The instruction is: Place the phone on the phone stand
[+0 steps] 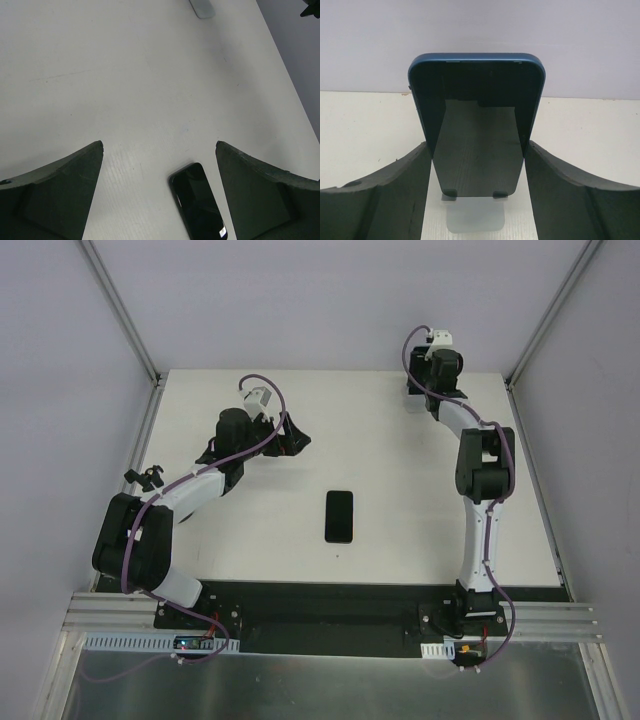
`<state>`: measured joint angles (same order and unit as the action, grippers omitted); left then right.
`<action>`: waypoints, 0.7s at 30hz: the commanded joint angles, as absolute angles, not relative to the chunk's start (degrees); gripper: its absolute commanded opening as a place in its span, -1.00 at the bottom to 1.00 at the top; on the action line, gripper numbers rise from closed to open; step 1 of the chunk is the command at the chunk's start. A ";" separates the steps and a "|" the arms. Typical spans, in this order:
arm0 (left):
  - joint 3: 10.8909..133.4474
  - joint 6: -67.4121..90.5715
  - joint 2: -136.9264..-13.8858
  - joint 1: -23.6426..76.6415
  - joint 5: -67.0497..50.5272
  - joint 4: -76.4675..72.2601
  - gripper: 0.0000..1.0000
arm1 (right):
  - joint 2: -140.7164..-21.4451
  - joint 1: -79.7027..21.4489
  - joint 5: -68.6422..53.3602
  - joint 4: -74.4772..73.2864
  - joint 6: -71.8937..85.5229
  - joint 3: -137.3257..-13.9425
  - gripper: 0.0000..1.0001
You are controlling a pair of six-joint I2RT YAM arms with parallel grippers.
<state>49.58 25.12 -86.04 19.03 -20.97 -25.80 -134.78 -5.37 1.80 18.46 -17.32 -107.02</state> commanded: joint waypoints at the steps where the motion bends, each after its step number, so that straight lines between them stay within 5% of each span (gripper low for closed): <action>1: 51.06 25.66 -85.78 18.63 -22.24 -28.39 0.86 | -134.30 -7.82 11.15 14.08 -15.30 -108.54 -0.99; 11: 51.06 25.58 -85.43 18.63 -22.15 -28.12 0.86 | -135.53 -8.88 13.37 10.99 -15.11 -111.01 -0.87; 14: 51.15 25.66 -85.61 18.63 -22.50 -28.21 0.86 | -135.09 -8.88 10.20 10.81 -16.87 -111.01 -0.18; 15: 51.15 25.75 -85.61 18.63 -22.59 -28.13 0.86 | -134.74 -8.79 10.11 10.64 -16.79 -110.92 0.22; 18: 51.24 25.75 -85.78 18.63 -22.59 -28.21 0.86 | -133.77 -8.61 9.14 10.55 -15.65 -110.74 0.80; 20: 51.15 25.75 -85.78 18.63 -22.68 -28.13 0.86 | -132.63 -8.53 8.36 9.93 -15.29 -110.74 0.99; 21: 51.24 25.75 -85.69 18.63 -22.68 -28.12 0.86 | -132.02 -8.61 8.09 9.24 -15.12 -110.92 0.93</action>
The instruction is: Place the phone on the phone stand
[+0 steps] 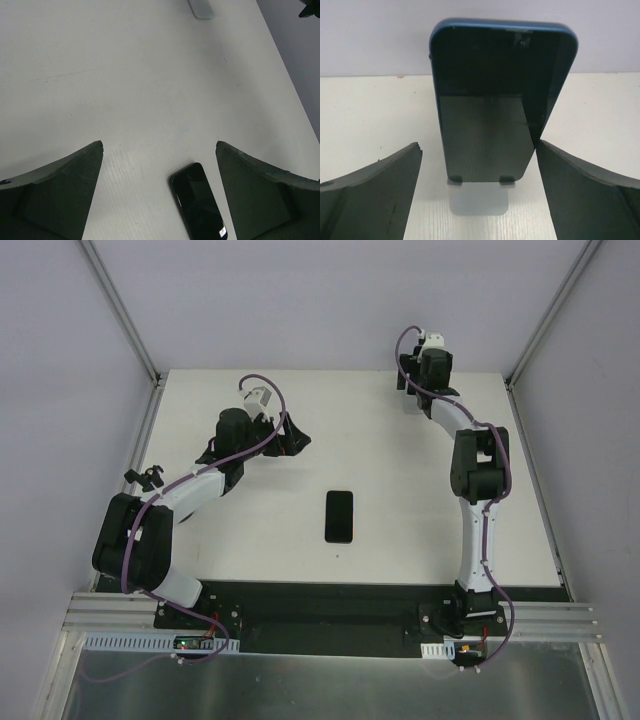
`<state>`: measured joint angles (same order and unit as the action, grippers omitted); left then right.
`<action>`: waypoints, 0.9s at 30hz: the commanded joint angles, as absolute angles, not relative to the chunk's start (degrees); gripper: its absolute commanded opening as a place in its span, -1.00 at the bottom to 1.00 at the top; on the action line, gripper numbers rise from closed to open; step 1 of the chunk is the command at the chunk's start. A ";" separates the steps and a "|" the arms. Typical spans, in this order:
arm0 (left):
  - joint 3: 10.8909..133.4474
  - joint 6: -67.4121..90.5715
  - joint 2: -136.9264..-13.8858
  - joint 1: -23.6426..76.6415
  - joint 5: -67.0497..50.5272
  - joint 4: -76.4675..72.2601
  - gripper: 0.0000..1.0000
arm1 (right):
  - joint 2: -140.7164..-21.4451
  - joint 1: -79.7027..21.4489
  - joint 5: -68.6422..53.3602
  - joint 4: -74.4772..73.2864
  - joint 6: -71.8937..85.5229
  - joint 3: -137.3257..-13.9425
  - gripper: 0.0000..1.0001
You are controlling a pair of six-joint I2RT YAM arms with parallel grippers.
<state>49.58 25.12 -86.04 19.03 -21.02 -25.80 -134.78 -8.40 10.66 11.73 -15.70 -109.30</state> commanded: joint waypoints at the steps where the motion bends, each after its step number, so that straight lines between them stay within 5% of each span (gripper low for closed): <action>1: 51.15 25.75 -85.69 18.63 -22.59 -28.21 0.86 | -130.88 -8.61 7.74 8.71 -14.86 -111.09 0.93; 6: 51.07 25.49 -84.64 18.63 -22.33 -27.51 0.86 | -124.03 -8.70 8.26 5.28 -9.86 -109.43 0.93; 16: 53.71 27.93 -70.61 18.11 -22.04 -12.15 0.87 | -96.98 -12.21 11.61 6.67 2.62 -79.32 0.93; 20: 48.17 32.69 -57.07 17.40 -23.92 -5.65 0.88 | -89.31 -21.95 8.88 16.59 2.11 -60.17 0.93; 27: 50.35 31.65 -40.35 16.26 -5.90 26.08 0.97 | -87.36 -41.01 6.42 27.76 -3.15 -57.74 0.93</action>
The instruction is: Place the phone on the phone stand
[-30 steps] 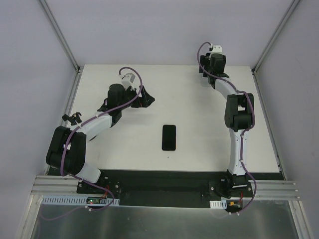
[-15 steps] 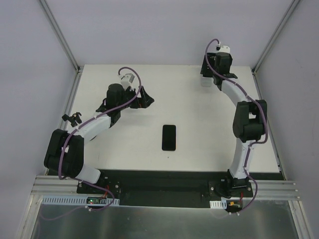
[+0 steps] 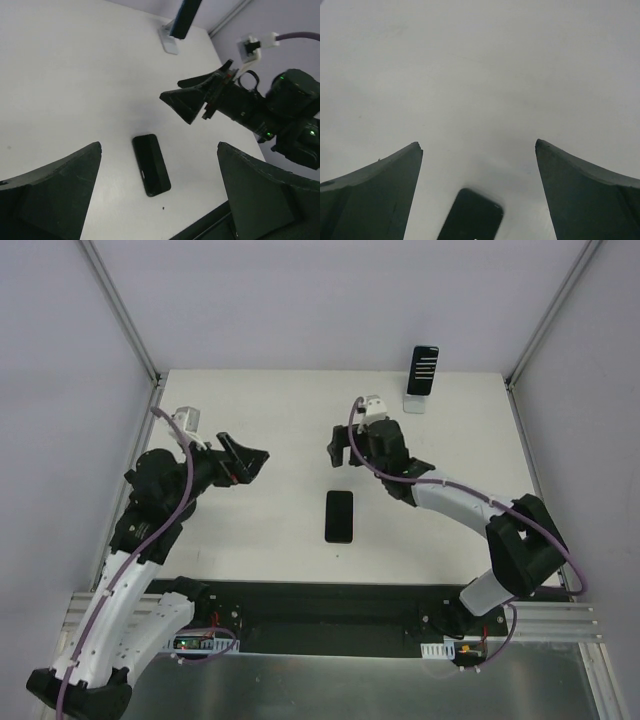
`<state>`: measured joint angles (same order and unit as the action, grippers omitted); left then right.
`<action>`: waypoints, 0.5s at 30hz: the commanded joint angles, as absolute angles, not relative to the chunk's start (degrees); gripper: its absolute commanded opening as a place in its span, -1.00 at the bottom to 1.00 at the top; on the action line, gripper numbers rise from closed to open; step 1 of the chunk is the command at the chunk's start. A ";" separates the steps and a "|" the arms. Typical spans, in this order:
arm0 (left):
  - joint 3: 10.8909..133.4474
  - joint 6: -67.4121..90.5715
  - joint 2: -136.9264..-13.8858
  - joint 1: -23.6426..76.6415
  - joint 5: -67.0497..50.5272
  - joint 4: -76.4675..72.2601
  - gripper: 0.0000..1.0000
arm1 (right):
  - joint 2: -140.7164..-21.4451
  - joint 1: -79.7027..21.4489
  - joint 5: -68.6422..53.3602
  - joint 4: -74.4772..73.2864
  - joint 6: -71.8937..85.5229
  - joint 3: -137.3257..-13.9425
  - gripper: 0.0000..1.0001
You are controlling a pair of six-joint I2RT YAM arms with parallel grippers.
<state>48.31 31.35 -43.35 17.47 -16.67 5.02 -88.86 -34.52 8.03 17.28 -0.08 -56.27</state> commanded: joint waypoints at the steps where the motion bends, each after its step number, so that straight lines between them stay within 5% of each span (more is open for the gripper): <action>1: 52.62 31.55 -40.17 15.91 -4.76 28.71 0.98 | -87.62 -42.52 6.50 28.64 -4.21 -57.74 0.93; 8: 58.97 37.16 -43.50 6.88 0.18 43.23 0.98 | -91.66 -45.53 4.74 35.50 -8.08 -57.22 0.93; 15: 53.19 40.69 -40.18 -19.93 -12.02 47.99 0.98 | -93.60 -44.83 6.07 37.35 -13.53 -56.16 0.93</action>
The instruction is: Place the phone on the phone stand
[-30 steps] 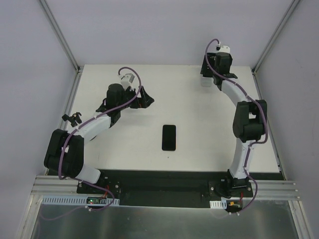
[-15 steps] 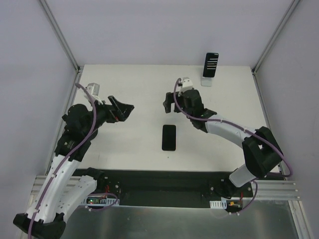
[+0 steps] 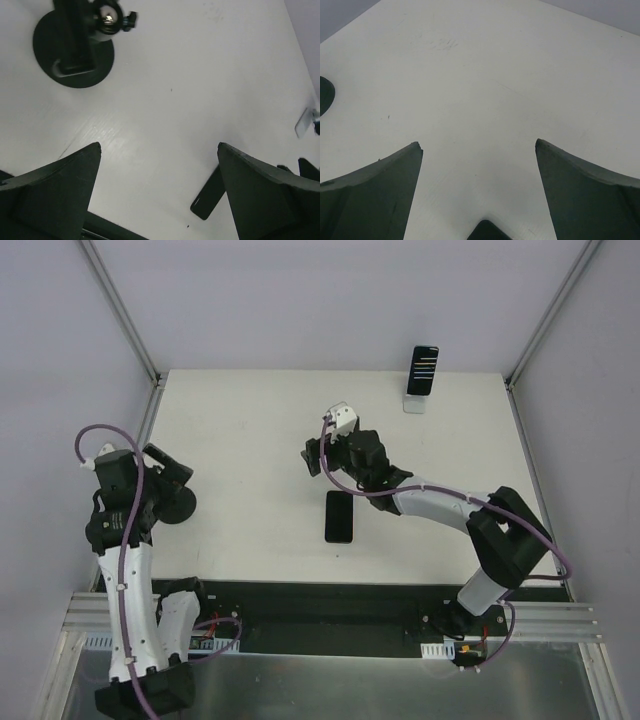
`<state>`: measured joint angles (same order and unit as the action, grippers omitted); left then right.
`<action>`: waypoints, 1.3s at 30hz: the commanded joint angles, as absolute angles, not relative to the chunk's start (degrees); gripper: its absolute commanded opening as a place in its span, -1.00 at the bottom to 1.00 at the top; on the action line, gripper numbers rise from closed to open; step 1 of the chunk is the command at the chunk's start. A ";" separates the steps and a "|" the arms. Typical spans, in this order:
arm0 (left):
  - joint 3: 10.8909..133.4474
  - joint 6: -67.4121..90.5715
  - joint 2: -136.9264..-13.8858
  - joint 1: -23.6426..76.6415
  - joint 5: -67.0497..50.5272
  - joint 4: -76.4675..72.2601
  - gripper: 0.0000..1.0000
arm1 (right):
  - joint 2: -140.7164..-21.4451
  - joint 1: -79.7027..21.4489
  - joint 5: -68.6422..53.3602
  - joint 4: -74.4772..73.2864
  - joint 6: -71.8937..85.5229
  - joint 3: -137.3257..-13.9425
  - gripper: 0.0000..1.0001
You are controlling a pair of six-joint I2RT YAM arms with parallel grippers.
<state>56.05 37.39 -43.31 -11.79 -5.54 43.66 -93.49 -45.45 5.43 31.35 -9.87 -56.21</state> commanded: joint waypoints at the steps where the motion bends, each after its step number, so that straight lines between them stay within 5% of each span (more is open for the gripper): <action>1: 52.83 40.69 -39.64 -23.43 -14.39 47.47 0.98 | -93.78 -44.65 5.72 37.44 -13.27 -56.16 0.93; 7: 50.28 42.01 -38.93 -32.51 -15.73 46.59 0.98 | -94.83 -42.72 3.34 38.93 -11.52 -56.08 0.93; 12: 40.55 47.98 -38.59 -39.98 -30.22 28.34 0.98 | -95.36 -40.78 2.11 39.90 -10.11 -55.99 0.93; 25: 37.35 46.05 -42.80 -45.70 -31.72 15.83 0.82 | -95.45 -32.52 -3.34 45.35 -1.33 -53.44 0.93; 39: 35.25 49.31 -45.18 -47.11 -39.19 12.57 -0.53 | -96.68 -31.03 -4.83 46.76 -0.18 -53.88 0.93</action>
<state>35.62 48.93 -46.57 -46.61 -34.35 16.34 -96.16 -30.98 -3.09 43.07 -1.26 -53.43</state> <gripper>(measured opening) 0.382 0.967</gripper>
